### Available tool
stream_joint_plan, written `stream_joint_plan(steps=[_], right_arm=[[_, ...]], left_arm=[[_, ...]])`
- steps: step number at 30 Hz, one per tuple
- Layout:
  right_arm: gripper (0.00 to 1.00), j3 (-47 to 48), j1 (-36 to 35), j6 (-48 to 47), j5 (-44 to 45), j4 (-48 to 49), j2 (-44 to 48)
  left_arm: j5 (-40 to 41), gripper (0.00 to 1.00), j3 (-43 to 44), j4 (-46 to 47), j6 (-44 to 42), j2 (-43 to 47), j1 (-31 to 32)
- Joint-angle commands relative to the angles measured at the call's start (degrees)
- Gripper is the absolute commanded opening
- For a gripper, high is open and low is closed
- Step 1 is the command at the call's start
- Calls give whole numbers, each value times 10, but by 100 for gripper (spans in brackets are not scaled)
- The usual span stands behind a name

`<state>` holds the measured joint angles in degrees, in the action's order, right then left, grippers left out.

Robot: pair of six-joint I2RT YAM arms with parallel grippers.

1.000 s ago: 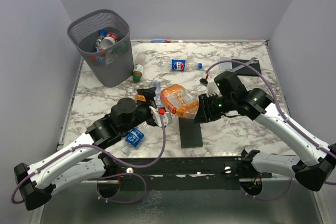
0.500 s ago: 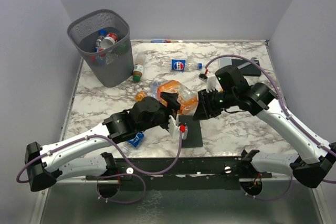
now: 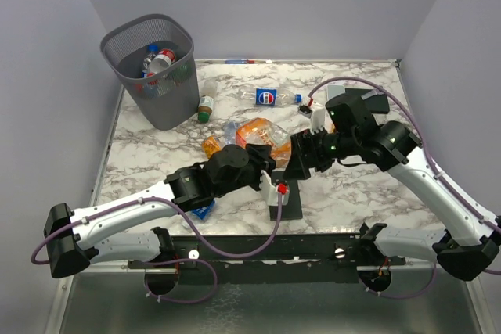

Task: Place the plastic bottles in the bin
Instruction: Pick up the plastic bottle at the center of the board.

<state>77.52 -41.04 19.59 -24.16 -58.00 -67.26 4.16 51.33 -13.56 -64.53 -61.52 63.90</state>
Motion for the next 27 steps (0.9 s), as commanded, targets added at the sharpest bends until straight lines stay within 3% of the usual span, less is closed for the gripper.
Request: stream_joint_plan(steps=[1, 6, 11, 14, 20, 27], right_arm=[[98, 52, -2, -10, -1, 15, 34], [100, 55, -2, -2, 93, 113, 115], [100, -106, -1, 21, 158, 367, 278], [100, -166, -1, 21, 171, 428, 325], [100, -218, -2, 23, 59, 475, 316], [100, -249, -2, 35, -46, 550, 300]], left_arm=[[10, 26, 17, 55, 79, 11, 4], [7, 24, 16, 103, 229, 32, 4], [-28, 19, -3, 200, 485, 62, 0], [-64, 16, -28, 276, 654, 78, -6], [-143, 12, -58, 402, 902, 94, -41], [-304, 12, -68, 556, 1125, 83, -145]])
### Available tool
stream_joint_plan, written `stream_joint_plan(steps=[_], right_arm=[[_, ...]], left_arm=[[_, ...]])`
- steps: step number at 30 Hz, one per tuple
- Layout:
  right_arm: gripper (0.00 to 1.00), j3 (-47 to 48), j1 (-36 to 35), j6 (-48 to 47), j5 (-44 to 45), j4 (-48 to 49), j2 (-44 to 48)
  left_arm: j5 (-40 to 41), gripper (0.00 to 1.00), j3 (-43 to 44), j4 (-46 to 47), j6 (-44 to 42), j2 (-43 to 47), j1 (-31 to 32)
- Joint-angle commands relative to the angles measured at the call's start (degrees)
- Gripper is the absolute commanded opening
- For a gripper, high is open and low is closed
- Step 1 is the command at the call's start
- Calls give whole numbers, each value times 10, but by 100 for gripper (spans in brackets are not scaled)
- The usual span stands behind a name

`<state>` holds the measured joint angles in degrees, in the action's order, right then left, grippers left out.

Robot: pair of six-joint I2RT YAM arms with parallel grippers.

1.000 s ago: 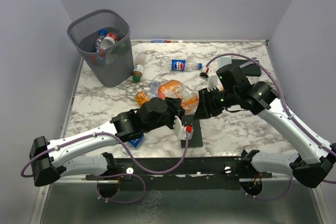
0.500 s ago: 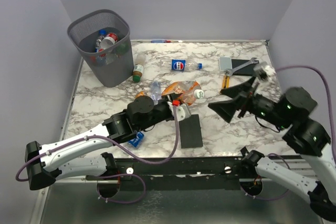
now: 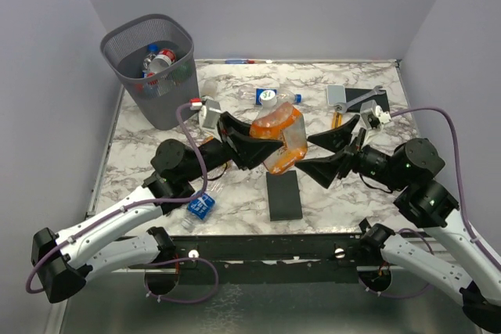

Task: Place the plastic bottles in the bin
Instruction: Pick up the plastic bottle at the center of the board.

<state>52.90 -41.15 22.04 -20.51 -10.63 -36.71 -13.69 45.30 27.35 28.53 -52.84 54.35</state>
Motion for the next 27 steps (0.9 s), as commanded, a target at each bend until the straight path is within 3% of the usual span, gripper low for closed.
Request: stream_joint_plan(steps=[1, 6, 14, 18, 21, 27], right_arm=[[100, -3, -1, 11, -94, 80, -11], [100, -2, -1, 8, -107, 87, -28], [100, 16, 0, -30, -14, 69, -13], [98, 30, -1, -32, -68, 49, -46], [89, 19, -1, -21, -117, 57, -68], [56, -21, -1, 33, -168, 136, -82]], left_arm=[[-139, 12, -8, 160, 209, -5, -58], [-183, 11, 2, 169, 224, -13, -73], [-227, 5, 15, 171, 233, -33, -84], [-228, 4, 20, 186, 245, -37, -89], [-226, 4, 26, 214, 263, -46, -90], [-214, 9, 35, 234, 278, -59, -91]])
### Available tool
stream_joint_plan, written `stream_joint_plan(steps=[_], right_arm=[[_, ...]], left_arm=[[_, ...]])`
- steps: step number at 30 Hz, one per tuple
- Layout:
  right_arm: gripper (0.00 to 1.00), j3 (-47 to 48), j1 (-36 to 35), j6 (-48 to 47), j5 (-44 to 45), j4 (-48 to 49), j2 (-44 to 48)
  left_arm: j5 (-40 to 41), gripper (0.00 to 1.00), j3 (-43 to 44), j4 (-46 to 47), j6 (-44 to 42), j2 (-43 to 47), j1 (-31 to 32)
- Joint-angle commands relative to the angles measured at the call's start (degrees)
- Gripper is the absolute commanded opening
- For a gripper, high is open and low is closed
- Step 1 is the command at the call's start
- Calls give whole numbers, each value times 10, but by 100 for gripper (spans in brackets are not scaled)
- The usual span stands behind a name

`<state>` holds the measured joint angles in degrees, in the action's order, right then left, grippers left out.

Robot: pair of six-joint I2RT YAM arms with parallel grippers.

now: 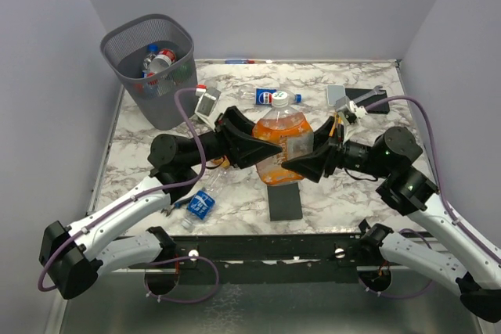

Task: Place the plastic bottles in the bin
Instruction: Pick up the plastic bottle at the center of the board.

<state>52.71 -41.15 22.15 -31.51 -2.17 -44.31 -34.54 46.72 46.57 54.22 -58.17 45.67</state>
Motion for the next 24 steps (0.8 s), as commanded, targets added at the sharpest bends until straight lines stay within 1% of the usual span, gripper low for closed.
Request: stream_joint_plan(steps=[1, 2, 4, 5, 6, 7, 8, 10, 13, 17, 19, 24], right_arm=[[49, -21, -1, 35, -61, 56, -9], [44, -24, 0, 36, -64, 64, -10], [36, -29, -1, 32, -61, 75, -4], [34, -29, -1, 26, -57, 74, -1], [32, -28, -1, 17, -53, 69, 3], [31, -27, -1, 7, -47, 61, 6], [31, -24, -1, -4, -43, 52, 8], [30, -18, -1, -27, -33, 26, 7], [29, -12, -1, -52, -23, -13, 2], [29, -12, 0, -64, -13, -27, -3], [29, -14, 0, -66, -9, -27, -3], [29, -11, 0, -68, -3, -29, -4]], left_arm=[[-3, 15, 20, 41, 21, -6, -4], [2, 25, 19, 42, 23, -6, -4], [14, 60, 14, 41, 20, 0, -3], [23, 76, 11, 40, 13, 7, -3], [37, 88, 8, 35, 3, 15, -4], [55, 98, 9, 17, -14, 26, -4], [73, 99, 15, -10, -42, 38, -4], [122, 99, 44, -93, -109, 56, -5], [172, 99, 117, -231, -186, 51, -5], [172, 99, 194, -307, -225, 23, -5], [163, 97, 229, -350, -239, 4, -5], [154, 91, 263, -420, -258, -23, -5]])
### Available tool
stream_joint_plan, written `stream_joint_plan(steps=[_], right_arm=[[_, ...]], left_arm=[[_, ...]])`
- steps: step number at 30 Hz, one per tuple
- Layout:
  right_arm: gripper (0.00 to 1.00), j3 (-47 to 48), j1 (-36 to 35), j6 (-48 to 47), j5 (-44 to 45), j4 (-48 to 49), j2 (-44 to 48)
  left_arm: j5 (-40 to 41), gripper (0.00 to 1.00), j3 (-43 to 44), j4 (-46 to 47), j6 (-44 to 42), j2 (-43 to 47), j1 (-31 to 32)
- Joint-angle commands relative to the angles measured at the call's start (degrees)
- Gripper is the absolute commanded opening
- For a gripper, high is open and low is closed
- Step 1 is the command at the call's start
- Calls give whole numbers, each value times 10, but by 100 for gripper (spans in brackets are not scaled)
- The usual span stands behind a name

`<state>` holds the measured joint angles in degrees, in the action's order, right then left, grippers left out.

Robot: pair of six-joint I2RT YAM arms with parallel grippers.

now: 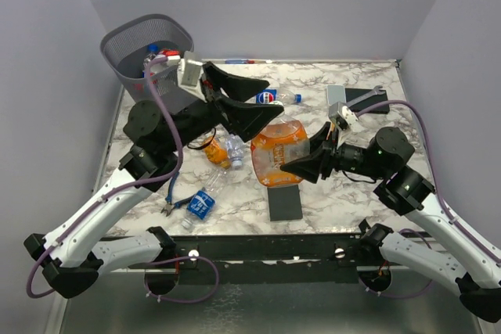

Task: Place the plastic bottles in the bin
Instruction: Pick up the plastic bottle at the center of the board, then place the plastic bottle in the trash bin.

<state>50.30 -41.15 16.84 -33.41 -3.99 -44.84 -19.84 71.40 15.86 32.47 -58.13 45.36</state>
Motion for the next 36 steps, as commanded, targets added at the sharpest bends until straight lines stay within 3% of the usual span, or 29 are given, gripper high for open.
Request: stream_joint_plan(steps=[1, 5, 8, 12, 14, 15, 16, 17, 19, 20, 25, 29, 33, 36], right_arm=[[29, 14, 0, -14, 16, -12, 0], [28, 15, -1, -14, 17, -13, -3], [28, 16, 0, -14, 17, -14, -5], [28, 17, 0, -12, 18, -15, -6], [30, 17, 0, -10, 19, -18, -8], [37, 17, 0, -6, 20, -19, -9], [54, 18, 0, -2, 17, -21, -10], [70, 21, 0, 1, 12, -23, -13], [98, 32, -1, 12, 8, -33, -16], [100, 39, -1, 16, 8, -37, -15], [100, 99, -1, 38, 70, -92, 9], [100, 149, 0, 42, 163, -143, 43], [100, 110, -1, 41, 231, -127, 114], [100, 37, 0, 57, 298, -102, 166]], left_arm=[[8, 90, 17, -121, -42, -26, -2], [11, 84, 19, -138, -39, -35, -2], [1, 70, 23, -138, -33, -42, -2], [-11, 46, 30, -138, -30, -48, -2], [-13, 26, 30, -138, -32, -48, -2], [-12, 20, 30, -138, -35, -48, -2], [-8, 4, 29, -138, -38, -46, -2], [0, 0, 28, -138, -41, -44, -2], [28, 0, 28, -139, -53, -36, -2], [46, 0, 29, -139, -61, -31, -3], [200, 0, 89, -187, -163, -26, -2], [398, 0, 166, -222, -275, -51, -3], [605, 0, 207, -153, -432, -85, -12], [670, 0, 210, -56, -509, -114, -57]])
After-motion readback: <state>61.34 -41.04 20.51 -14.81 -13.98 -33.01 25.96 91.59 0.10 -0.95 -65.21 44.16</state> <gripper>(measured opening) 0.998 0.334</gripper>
